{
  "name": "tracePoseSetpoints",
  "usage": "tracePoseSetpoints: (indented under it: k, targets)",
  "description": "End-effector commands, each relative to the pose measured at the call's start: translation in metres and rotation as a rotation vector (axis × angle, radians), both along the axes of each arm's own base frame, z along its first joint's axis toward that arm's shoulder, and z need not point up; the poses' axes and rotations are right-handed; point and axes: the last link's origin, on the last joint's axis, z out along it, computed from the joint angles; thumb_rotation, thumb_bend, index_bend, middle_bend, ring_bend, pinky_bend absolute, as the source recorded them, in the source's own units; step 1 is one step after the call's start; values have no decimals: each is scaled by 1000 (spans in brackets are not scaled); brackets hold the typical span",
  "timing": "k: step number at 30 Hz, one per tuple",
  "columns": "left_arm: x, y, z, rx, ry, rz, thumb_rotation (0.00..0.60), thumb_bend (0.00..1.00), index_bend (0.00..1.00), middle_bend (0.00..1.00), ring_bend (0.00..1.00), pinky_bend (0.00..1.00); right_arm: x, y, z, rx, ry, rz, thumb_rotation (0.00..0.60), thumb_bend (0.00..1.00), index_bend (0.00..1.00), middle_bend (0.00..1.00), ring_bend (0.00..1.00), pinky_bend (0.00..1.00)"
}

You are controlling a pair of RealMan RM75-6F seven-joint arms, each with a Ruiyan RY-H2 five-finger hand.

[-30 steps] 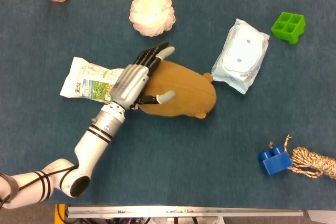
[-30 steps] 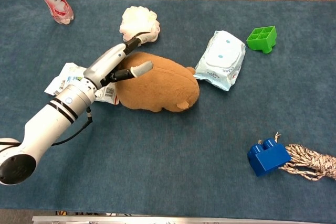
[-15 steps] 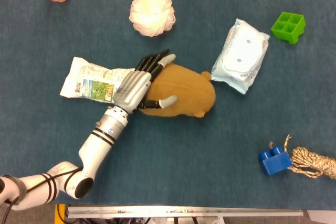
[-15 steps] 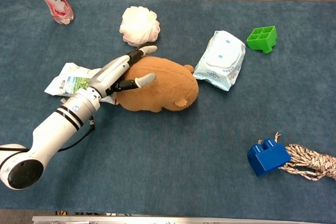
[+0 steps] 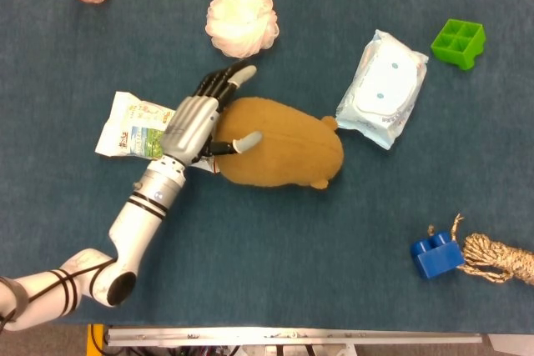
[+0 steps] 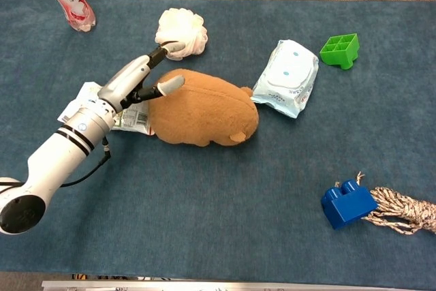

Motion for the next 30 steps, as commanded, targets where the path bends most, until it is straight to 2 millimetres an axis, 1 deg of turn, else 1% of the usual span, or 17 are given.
tracePoseSetpoints:
  k: [1,4,10,12,15,17,19,21,22,23,25,30]
  targets:
    - [-2,2,12,26,2,-5,143,97,0,19,29,0,-1,-1,0,2,-1,-4,600,41,247,280,166,166]
    - [-8,3,26,55,26,-10,142,97,0,19,29,0,-2,-2,0,8,1,-10,600,42,247,280,166,166]
    - [-28,4,61,125,98,13,143,97,0,19,29,0,-5,-5,-3,26,5,-21,600,45,247,280,165,166]
    - [-34,3,73,148,117,29,160,96,0,19,29,0,-7,-6,-5,38,5,-29,600,52,247,280,166,166]
    - [-46,1,92,189,155,48,234,96,0,19,29,0,-9,-6,-9,60,7,-42,600,60,247,280,165,166]
    - [-54,-1,103,213,184,66,317,96,0,19,29,0,-10,-7,-11,69,7,-49,600,62,247,280,166,166]
    - [-63,-5,115,243,211,89,370,97,1,19,29,0,-10,-7,-12,71,7,-50,600,63,247,280,166,166]
    - [-71,-10,128,274,231,111,478,97,2,19,29,0,-11,-7,-13,74,3,-51,600,63,247,281,166,166]
    - [-75,-12,133,286,241,121,543,96,5,19,29,0,-11,-8,-14,76,2,-51,600,63,247,281,166,166]
    - [-78,-15,138,298,252,131,572,96,9,19,30,0,-11,-8,-15,79,2,-49,600,64,247,281,166,166]
    - [-88,-23,150,329,288,149,599,96,18,19,30,0,-11,-9,-17,88,-1,-49,600,65,247,282,166,166]
    - [-110,-45,176,408,410,177,600,96,42,29,35,0,-11,-12,-22,111,-12,-34,600,66,247,285,166,165]
